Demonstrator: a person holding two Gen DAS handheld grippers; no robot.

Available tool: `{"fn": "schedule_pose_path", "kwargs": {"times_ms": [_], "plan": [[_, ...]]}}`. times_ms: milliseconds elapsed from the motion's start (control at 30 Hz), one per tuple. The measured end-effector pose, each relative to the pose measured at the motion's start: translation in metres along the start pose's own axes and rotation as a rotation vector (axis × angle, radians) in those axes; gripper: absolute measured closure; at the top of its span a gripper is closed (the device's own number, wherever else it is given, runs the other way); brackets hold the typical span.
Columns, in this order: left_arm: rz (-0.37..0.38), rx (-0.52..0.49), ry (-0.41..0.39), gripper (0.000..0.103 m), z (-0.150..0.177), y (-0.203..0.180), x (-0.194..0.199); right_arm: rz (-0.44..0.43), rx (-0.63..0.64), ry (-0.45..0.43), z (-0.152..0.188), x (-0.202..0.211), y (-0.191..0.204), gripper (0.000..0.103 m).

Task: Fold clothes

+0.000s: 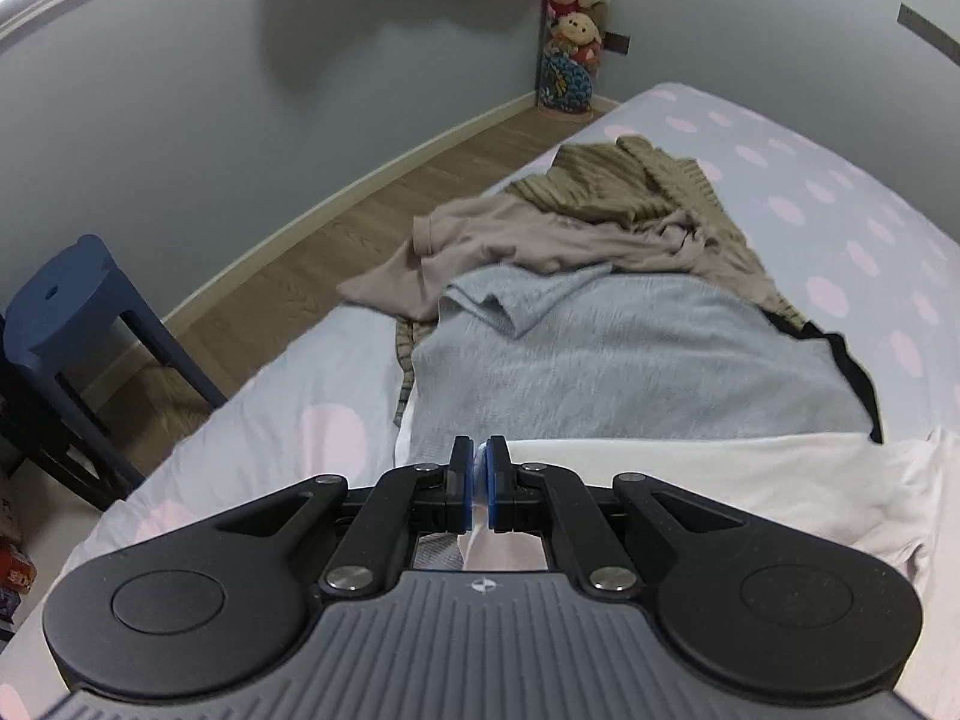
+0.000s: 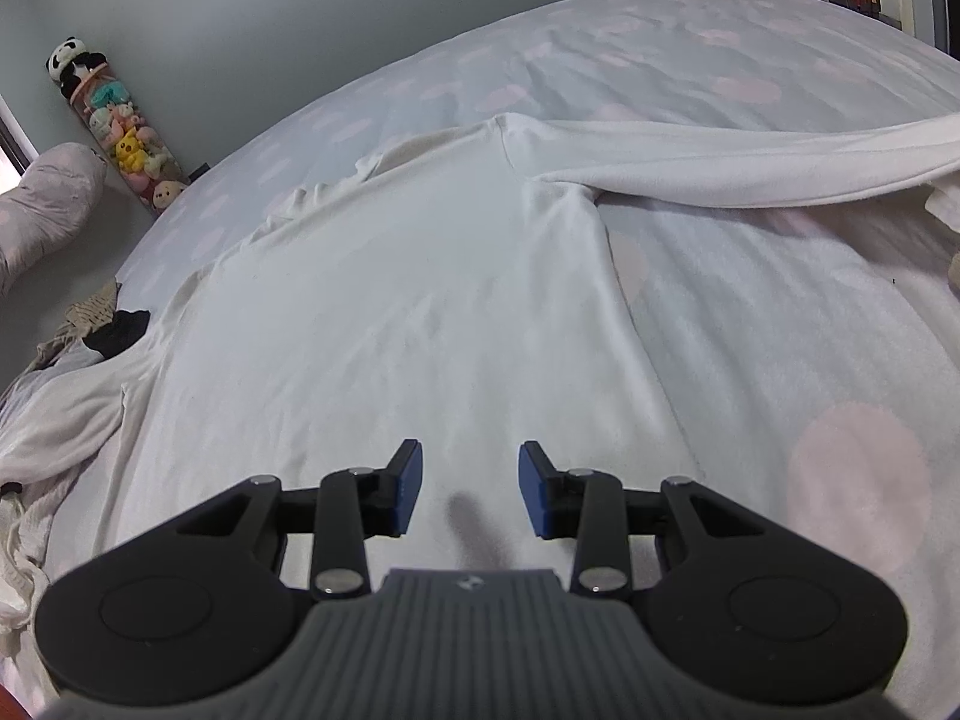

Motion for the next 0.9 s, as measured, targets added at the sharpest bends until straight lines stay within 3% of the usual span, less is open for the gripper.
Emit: {"fn": "schedule_pose_path", "kwargs": {"times_ms": [67, 200, 333, 533, 700, 733, 767, 900], "plan": [[0.009, 0.013, 0.006, 0.097, 0.004, -0.003, -0.003, 0.005, 0.0, 0.002, 0.0, 0.0, 0.0, 0.064], [0.0, 0.008, -0.036, 0.073, 0.009, -0.013, 0.008, 0.014, -0.002, 0.002, 0.0, 0.002, 0.0, 0.064], [0.021, -0.04, -0.116, 0.057, 0.013, -0.03, 0.029, 0.006, -0.006, -0.008, 0.0, 0.007, 0.0, 0.064], [0.074, -0.087, -0.138, 0.056, 0.024, -0.045, 0.051, -0.014, -0.021, -0.037, 0.0, 0.021, -0.001, 0.064], [0.071, -0.053, -0.132, 0.054, 0.029, -0.028, 0.044, -0.026, -0.03, -0.067, -0.003, 0.03, 0.0, 0.061], [0.065, -0.044, -0.123, 0.054, 0.032, -0.023, 0.039, -0.024, -0.028, -0.071, -0.003, 0.03, 0.0, 0.055], [0.061, -0.029, -0.113, 0.054, 0.034, -0.017, 0.033, -0.022, -0.024, -0.075, -0.004, 0.031, 0.001, 0.051], [0.076, 0.075, -0.078, 0.054, 0.047, 0.009, 0.006, -0.017, -0.011, -0.082, -0.004, 0.032, 0.003, 0.051]]}}
Point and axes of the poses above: each gripper's, at about its wrist camera, not at the fingertips, and x roughly against the way its jaws point, y to its left, z to its underside, the point moved 8 cm from there along -x, roughly the way its jaws point, and after that the axes turned 2 degrees about y, right-handed, at the moved point
